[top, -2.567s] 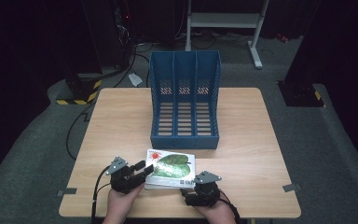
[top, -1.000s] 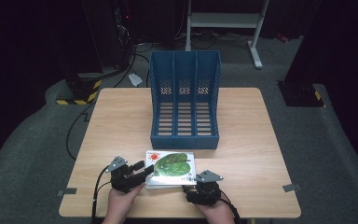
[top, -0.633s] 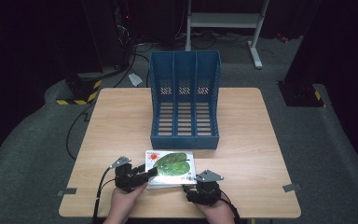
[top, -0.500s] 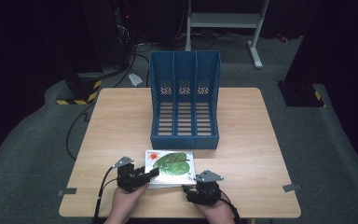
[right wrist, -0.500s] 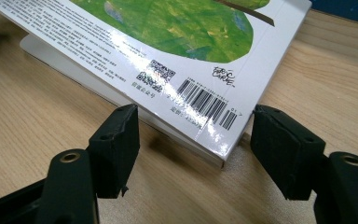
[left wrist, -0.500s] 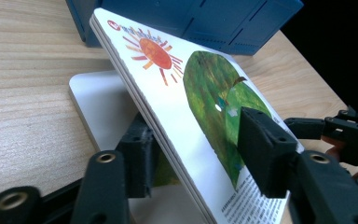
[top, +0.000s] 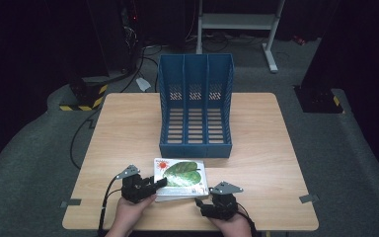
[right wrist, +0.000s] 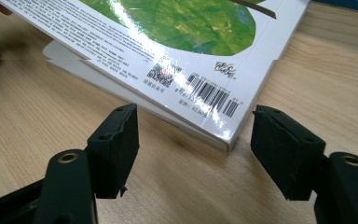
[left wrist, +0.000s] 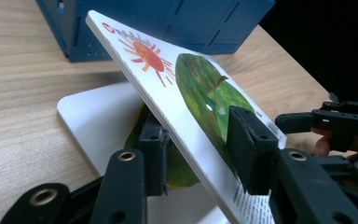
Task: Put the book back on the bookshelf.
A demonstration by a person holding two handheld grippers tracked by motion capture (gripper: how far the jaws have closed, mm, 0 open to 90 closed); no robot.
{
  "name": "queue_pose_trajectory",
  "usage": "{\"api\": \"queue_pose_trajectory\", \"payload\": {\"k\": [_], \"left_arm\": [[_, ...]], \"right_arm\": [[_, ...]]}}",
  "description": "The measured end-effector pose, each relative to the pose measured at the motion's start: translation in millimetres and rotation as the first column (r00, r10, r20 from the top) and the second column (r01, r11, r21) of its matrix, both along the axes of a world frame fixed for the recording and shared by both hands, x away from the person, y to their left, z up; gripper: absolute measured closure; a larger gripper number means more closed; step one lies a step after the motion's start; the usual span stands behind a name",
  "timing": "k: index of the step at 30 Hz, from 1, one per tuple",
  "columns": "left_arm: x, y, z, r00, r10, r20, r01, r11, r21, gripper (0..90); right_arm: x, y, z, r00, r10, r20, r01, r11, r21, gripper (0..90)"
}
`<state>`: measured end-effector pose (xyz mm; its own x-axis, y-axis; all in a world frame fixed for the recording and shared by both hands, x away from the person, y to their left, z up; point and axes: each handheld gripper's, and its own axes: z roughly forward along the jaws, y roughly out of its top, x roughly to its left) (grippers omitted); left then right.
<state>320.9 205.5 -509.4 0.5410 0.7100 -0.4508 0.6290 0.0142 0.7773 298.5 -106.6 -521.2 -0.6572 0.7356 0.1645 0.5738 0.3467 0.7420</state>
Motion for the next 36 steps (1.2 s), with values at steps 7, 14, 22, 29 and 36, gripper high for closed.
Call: {"api": "queue_pose_trajectory", "payload": {"k": [7,14,22,29,36], "left_arm": [[-4.2,-0.5,4.7,0.9982,-0.035,0.049,0.035,0.9994,0.003,63.3],[-6.1,-2.0,7.5,0.9952,-0.049,0.084,0.048,0.9987,0.019,63.9],[-14.0,-7.5,17.3,0.9784,-0.099,0.181,0.086,0.9932,0.079,65.2],[-16.4,-9.7,20.2,0.9671,-0.124,0.222,0.103,0.9896,0.1,65.8],[-21.1,-13.9,23.0,0.9456,-0.159,0.284,0.124,0.9827,0.138,66.0]], "right_arm": [[1.7,-11.8,9.1,0.9994,-0.026,0.023,0.024,0.9981,0.057,35.8],[8.4,-17.4,15.8,0.9995,-0.027,0.015,0.026,0.9962,0.083,35.9],[21.0,-11.3,30.2,0.9994,-0.026,0.023,0.025,0.9977,0.063,34.0],[24.7,-16.2,15.1,0.9994,-0.034,-0.003,0.034,0.9948,0.096,31.0],[28.7,-20.8,12.3,0.9995,-0.027,-0.018,0.03,0.9889,0.145,30.2]]}}
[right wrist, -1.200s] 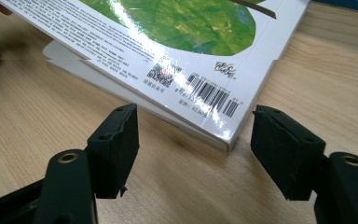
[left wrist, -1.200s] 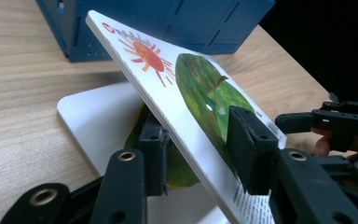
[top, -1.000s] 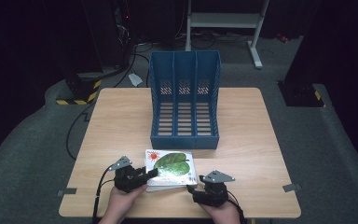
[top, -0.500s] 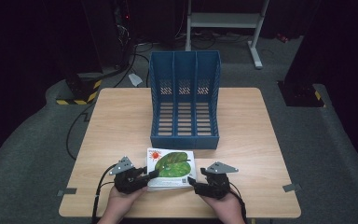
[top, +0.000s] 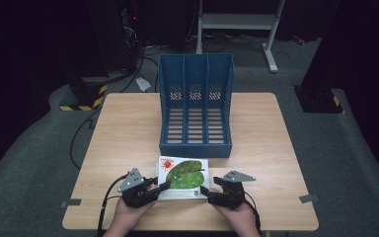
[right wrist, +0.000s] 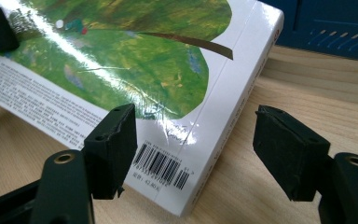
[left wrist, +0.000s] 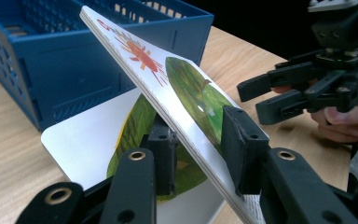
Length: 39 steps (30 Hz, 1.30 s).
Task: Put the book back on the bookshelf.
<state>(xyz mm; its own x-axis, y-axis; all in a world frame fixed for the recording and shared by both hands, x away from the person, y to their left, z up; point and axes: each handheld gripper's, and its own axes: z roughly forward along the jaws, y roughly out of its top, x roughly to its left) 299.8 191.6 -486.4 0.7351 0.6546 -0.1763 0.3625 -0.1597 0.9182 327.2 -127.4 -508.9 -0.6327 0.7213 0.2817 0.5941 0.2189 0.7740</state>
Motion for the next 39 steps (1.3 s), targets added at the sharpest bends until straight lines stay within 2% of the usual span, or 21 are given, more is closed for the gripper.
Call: {"api": "queue_pose_trajectory", "payload": {"k": [2,6,9,15,19,26,29,32,39], "left_arm": [[-1.1,-0.4,0.2,0.9998,-0.006,0.02,0.005,1.0,0.008,66.0],[-2.5,-0.7,0.0,0.9988,-0.02,0.045,0.019,0.9997,0.017,66.2],[-3.0,-0.8,-0.4,0.9982,-0.022,0.056,0.021,0.9995,0.025,66.3],[-4.8,-1.5,-0.4,0.9969,-0.027,0.073,0.025,0.9993,0.027,66.3],[-5.2,-1.4,-0.4,0.9963,-0.03,0.081,0.028,0.9991,0.032,66.3],[-5.1,-1.0,-1.3,0.9968,-0.032,0.073,0.03,0.9991,0.03,66.9],[-4.2,-1.2,-2.3,0.9976,-0.027,0.064,0.025,0.9992,0.032,67.2],[-3.5,-0.6,-3.7,0.9986,-0.027,0.046,0.026,0.9993,0.028,67.4],[-3.3,-1.6,-7.1,0.9987,-0.036,0.035,0.035,0.9987,0.037,68.2]], "right_arm": [[3.7,0.3,-1.8,0.9997,-0.006,-0.023,0.006,0.9998,0.019,29.2],[11.8,1.5,-5.1,0.9992,0.01,-0.037,-0.008,0.999,0.045,26.2],[18.2,3.4,-9.3,0.9966,0.027,-0.078,-0.021,0.9972,0.072,21.8],[20.7,4.5,-11.6,0.9922,0.039,-0.118,-0.025,0.9932,0.113,19.3],[20.3,6.1,-12.6,0.9903,0.05,-0.13,-0.033,0.9911,0.129,19.5],[15.5,4.9,-9.6,0.9956,0.024,-0.09,-0.013,0.9925,0.121,25.1],[13.5,3.0,-7.3,0.9987,0.009,-0.05,-0.003,0.994,0.109,28.8],[11.4,1.5,-5.4,0.9996,0.0,-0.027,0.003,0.9948,0.102,31.2],[6.8,-1.3,-1.5,0.9996,-0.021,0.021,0.019,0.9963,0.084,35.9]]}}
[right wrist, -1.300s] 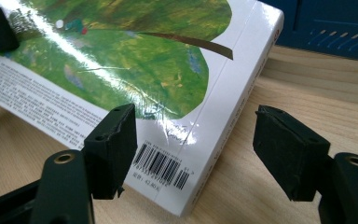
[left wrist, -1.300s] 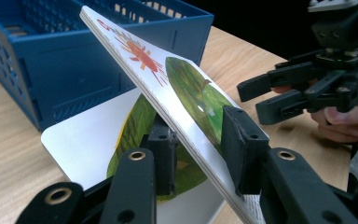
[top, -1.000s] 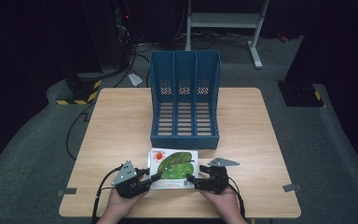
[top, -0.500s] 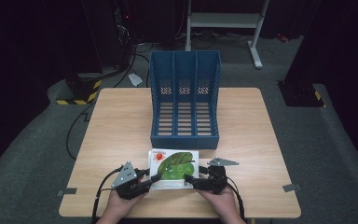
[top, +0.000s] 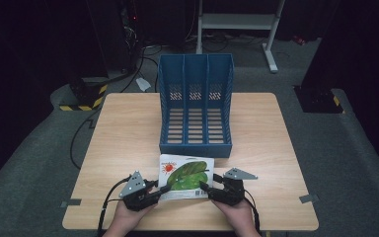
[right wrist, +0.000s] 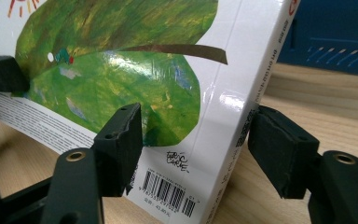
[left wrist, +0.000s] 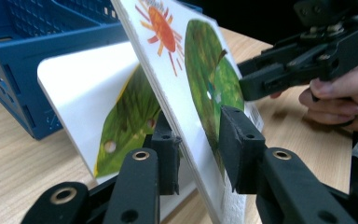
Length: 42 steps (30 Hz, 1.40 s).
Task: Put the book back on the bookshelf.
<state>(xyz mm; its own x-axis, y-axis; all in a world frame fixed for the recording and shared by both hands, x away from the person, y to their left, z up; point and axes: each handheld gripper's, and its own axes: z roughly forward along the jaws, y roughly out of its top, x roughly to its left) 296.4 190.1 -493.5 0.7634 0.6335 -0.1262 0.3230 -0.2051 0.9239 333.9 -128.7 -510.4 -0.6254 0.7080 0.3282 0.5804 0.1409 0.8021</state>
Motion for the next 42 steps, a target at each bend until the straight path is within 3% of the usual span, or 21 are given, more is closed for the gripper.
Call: {"api": "queue_pose_trajectory", "payload": {"k": [3,7,14,18,27,42], "left_arm": [[0.0,-1.5,-2.9,1.0,-0.003,-0.005,0.004,0.9998,0.019,68.6],[0.3,-5.8,-7.1,0.9999,-0.012,-0.01,0.013,0.997,0.077,69.9],[1.9,-7.4,-11.1,0.9997,-0.008,-0.022,0.01,0.9965,0.083,71.2],[3.2,-8.2,-14.9,0.9997,-0.005,-0.024,0.008,0.9927,0.12,71.7],[5.2,-10.9,-20.9,0.9996,0.001,-0.028,0.003,0.9868,0.162,71.2],[7.2,-13.8,-24.4,0.9992,0.039,0.004,-0.039,0.977,0.21,68.2]], "right_arm": [[-1.7,-2.2,2.6,0.9997,-0.013,0.019,0.013,0.9999,0.004,38.3],[-3.3,-7.7,6.6,0.9979,-0.03,0.057,0.03,0.9995,0.015,40.9],[-5.5,-9.8,9.2,0.9963,-0.037,0.078,0.036,0.9993,0.009,41.9],[-6.8,-9.7,10.3,0.995,-0.036,0.094,0.036,0.9994,0.0,42.3],[-9.0,-9.9,11.7,0.993,-0.038,0.112,0.039,0.9992,-0.007,42.5],[-15.7,-10.2,14.4,0.9871,-0.025,0.158,0.029,0.9993,-0.024,42.6]]}}
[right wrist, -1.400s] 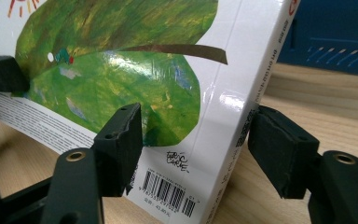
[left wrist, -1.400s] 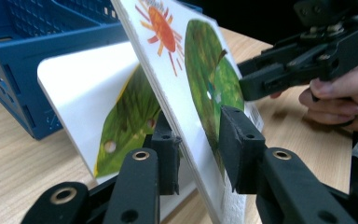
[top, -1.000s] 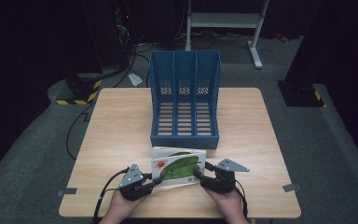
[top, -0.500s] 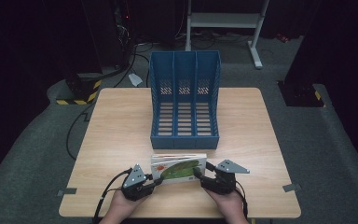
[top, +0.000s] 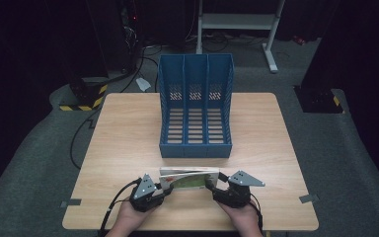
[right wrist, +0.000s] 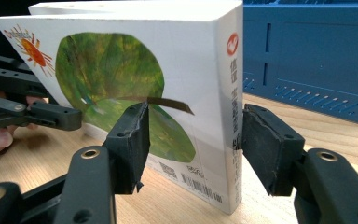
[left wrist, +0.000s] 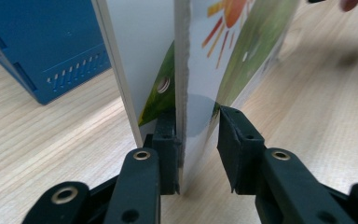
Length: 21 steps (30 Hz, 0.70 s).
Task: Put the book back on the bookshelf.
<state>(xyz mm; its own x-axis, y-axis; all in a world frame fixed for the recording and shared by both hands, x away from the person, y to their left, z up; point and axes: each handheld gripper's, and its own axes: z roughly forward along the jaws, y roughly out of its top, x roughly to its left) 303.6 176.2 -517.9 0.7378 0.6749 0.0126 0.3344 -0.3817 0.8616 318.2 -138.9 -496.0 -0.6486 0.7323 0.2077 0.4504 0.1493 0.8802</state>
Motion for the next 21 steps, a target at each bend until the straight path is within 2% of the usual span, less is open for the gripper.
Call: {"api": "queue_pose_trajectory", "payload": {"k": [8,15,21], "left_arm": [[4.8,1.7,-0.5,0.9993,0.035,0.011,-0.035,0.9994,0.009,64.5],[5.1,2.4,-0.9,0.9989,0.045,0.006,-0.045,0.999,0.005,62.2],[7.1,6.5,-1.0,0.9976,0.068,-0.012,-0.068,0.9975,0.017,52.2]], "right_arm": [[-4.1,1.2,1.1,0.9999,0.005,0.012,-0.005,1.0,0.0,43.3],[-5.1,0.6,0.7,0.9998,0.015,0.015,-0.015,0.9999,0.005,43.4],[-4.6,0.9,0.3,0.9996,0.027,0.01,-0.027,0.9996,0.006,39.4]]}}
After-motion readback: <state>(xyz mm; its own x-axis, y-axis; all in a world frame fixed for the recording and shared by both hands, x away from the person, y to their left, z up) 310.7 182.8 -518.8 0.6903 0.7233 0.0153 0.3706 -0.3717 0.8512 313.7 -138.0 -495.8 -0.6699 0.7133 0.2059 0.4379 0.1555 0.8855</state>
